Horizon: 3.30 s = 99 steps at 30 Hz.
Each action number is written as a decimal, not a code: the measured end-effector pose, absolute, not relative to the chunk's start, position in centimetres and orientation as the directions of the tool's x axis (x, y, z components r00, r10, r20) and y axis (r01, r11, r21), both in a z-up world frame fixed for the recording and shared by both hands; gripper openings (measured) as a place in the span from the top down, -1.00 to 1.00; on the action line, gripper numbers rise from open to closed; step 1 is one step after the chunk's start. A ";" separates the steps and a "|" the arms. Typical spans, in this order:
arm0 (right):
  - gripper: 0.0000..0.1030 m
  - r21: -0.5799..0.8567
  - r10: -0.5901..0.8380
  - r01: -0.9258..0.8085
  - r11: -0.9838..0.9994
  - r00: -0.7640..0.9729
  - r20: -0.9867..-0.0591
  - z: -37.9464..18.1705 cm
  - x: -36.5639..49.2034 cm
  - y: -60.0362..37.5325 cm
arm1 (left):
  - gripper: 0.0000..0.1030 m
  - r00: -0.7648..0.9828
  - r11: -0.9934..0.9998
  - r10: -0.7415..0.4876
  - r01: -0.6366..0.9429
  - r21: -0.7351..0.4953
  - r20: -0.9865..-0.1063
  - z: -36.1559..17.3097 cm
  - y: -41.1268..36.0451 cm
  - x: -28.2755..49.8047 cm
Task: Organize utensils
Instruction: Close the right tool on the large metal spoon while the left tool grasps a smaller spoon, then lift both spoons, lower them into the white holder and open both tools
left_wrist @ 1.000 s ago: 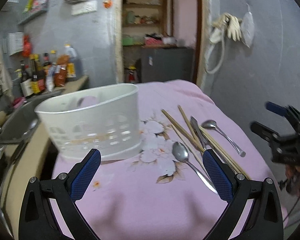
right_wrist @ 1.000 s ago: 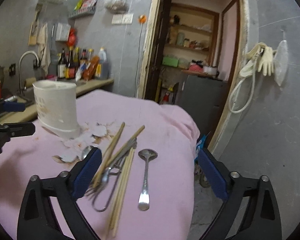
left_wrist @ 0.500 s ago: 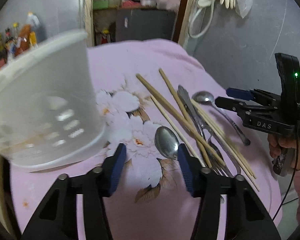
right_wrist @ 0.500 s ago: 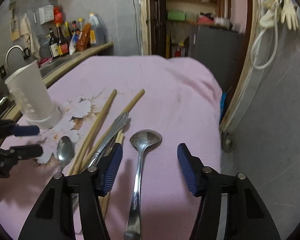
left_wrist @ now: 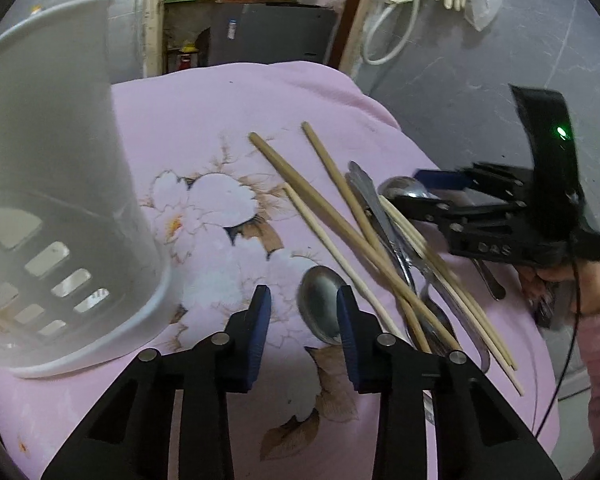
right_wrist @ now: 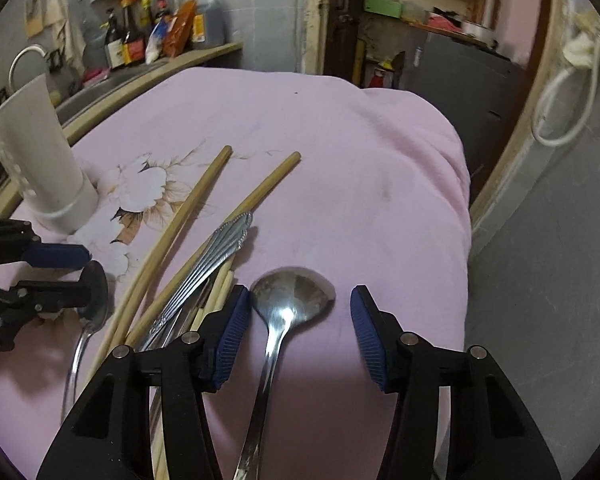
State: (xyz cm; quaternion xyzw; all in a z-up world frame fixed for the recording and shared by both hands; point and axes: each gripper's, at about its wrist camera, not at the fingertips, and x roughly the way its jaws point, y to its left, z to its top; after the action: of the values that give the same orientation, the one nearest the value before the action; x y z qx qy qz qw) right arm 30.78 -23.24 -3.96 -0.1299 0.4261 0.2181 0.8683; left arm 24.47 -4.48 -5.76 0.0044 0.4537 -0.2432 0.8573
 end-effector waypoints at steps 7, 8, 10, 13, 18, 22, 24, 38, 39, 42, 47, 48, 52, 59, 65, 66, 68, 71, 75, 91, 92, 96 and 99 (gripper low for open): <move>0.07 -0.032 0.284 -0.518 0.855 0.518 -0.807 -4.1 31.3 -23.2 | 0.88 0.433 0.873 -0.445 0.406 -0.271 -0.784 -6.2 -4.6 25.4; 0.14 -0.034 0.283 -0.519 0.854 0.518 -0.808 -4.1 31.2 -23.2 | 0.90 0.433 0.873 -0.449 0.400 -0.280 -0.781 -6.2 -4.5 25.4; 0.18 -0.042 0.280 -0.523 0.851 0.519 -0.807 -4.0 31.1 -22.9 | 0.92 0.441 0.876 -0.448 0.389 -0.284 -0.778 -5.9 -4.6 25.2; 0.19 -0.068 0.261 -0.515 0.855 0.538 -0.802 -3.9 30.7 -22.7 | 0.95 0.475 0.888 -0.428 0.377 -0.262 -0.769 -5.5 -4.7 24.5; 0.20 -0.128 0.236 -0.489 0.863 0.614 -0.753 -3.2 28.8 -22.6 | 0.98 0.608 0.908 -0.393 0.377 -0.186 -0.690 -3.5 -4.7 22.7; 0.20 -0.189 0.237 -0.448 0.874 0.732 -0.639 -1.5 26.2 -22.9 | 1.00 0.749 0.929 -0.352 0.353 -0.111 -0.562 -1.4 -4.6 20.7; 0.20 -0.199 0.250 -0.422 0.885 0.788 -0.562 -0.5 24.7 -23.1 | 1.00 0.796 0.938 -0.330 0.337 -0.080 -0.507 -0.6 -4.4 19.9; 0.20 -0.243 0.312 -0.315 0.917 0.949 -0.052 6.9 19.5 -19.0 | 1.00 0.960 0.983 -0.182 0.171 -0.070 -0.214 6.4 1.0 15.8; 0.20 -0.243 0.322 -0.321 0.915 0.946 -0.035 7.5 19.5 -18.3 | 1.00 0.965 0.985 -0.170 0.158 -0.076 -0.199 7.0 1.6 15.8; 0.20 -0.236 0.367 -0.355 0.904 0.930 0.005 9.4 19.7 -16.1 | 1.00 0.981 0.991 -0.116 0.103 -0.085 -0.155 8.7 3.9 15.6; 0.20 -0.205 0.455 -0.438 0.875 0.890 0.040 11.8 19.6 -12.6 | 1.00 0.995 0.997 0.016 -0.023 -0.068 -0.103 11.3 8.0 15.3; 0.20 -0.199 0.467 -0.450 0.871 0.883 0.045 12.2 19.7 -11.9 | 1.00 0.995 0.996 0.040 -0.047 -0.072 -0.093 11.7 8.8 15.1; 0.20 -0.184 0.509 -0.491 0.851 0.859 0.061 13.0 20.1 -9.2 | 1.00 0.989 0.987 0.144 -0.146 -0.063 -0.041 12.7 12.0 14.9; 0.20 -0.209 0.515 -0.497 0.843 0.857 0.040 11.8 21.1 -6.0 | 1.00 0.961 0.962 0.273 -0.274 -0.018 -0.041 10.8 14.5 16.7; 0.20 -0.210 0.503 -0.499 0.841 0.863 -0.039 9.1 22.7 -4.9 | 1.00 0.955 0.961 0.278 -0.277 0.023 -0.103 7.5 14.1 19.3; 0.20 -0.207 0.502 -0.502 0.840 0.863 -0.056 8.6 23.0 -4.8 | 1.00 0.955 0.962 0.274 -0.272 0.033 -0.112 7.1 13.8 19.5; 0.20 -0.199 0.505 -0.512 0.835 0.858 -0.090 7.8 23.4 -4.7 | 1.00 0.956 0.965 0.263 -0.258 0.050 -0.132 6.2 13.4 20.1; 0.20 -0.194 0.509 -0.525 0.829 0.851 -0.131 6.7 23.9 -4.6 | 1.00 0.954 0.967 0.252 -0.244 0.070 -0.162 5.2 12.8 20.8; 0.20 -0.166 0.521 -0.550 0.819 0.833 -0.187 5.6 24.4 -4.5 | 1.00 0.948 0.971 0.237 -0.226 0.075 -0.211 4.0 12.3 21.6; 0.08 -0.054 0.564 -0.598 0.800 0.779 -0.274 5.3 24.6 -5.2 | 0.90 0.939 0.996 0.057 -0.078 -0.049 -0.339 4.4 12.1 21.4; 0.06 -0.052 0.567 -0.598 0.800 0.781 -0.263 5.6 24.4 -5.3 | 0.88 0.942 0.996 0.049 -0.072 -0.057 -0.332 4.6 12.1 21.3; -0.01 -0.059 0.560 -0.583 0.811 0.801 -0.213 6.8 23.6 -6.0 | 0.60 0.953 0.993 0.010 -0.044 -0.108 -0.303 5.5 12.2 20.6; -0.11 -0.069 0.538 -0.553 0.830 0.828 -0.159 7.7 22.8 -7.0 | 0.39 0.961 0.989 -0.024 -0.018 -0.149 -0.274 6.3 12.0 20.0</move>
State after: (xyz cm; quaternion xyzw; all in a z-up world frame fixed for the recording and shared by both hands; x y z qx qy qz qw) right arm 22.80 -7.04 7.68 -0.0561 0.0666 0.2859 0.9543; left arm 19.95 11.97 6.32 -0.0751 0.1390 -0.0014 0.9874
